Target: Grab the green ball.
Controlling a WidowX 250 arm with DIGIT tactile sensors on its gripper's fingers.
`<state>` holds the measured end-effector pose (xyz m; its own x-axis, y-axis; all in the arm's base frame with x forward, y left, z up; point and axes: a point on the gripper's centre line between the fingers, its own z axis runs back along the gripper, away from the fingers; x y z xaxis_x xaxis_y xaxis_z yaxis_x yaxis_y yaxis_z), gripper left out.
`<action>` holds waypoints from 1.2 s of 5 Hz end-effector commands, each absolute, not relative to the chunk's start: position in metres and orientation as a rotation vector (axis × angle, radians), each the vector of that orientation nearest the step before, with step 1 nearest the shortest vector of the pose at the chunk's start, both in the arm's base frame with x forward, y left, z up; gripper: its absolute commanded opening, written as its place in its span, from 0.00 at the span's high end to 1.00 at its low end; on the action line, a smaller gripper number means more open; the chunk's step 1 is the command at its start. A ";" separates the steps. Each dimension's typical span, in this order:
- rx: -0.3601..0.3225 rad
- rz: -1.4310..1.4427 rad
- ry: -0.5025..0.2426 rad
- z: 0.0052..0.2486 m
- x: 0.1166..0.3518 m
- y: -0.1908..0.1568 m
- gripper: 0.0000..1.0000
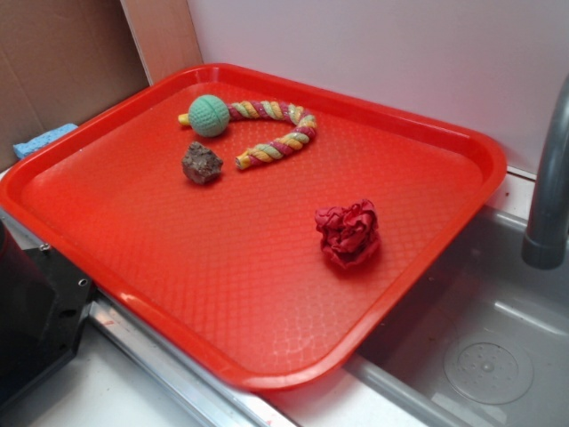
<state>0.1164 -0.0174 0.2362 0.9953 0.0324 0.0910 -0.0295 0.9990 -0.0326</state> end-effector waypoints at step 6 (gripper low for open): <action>0.068 0.753 -0.360 0.161 0.206 0.059 0.00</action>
<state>0.2060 0.0539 0.1496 0.6876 0.6536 0.3162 -0.6786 0.7334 -0.0403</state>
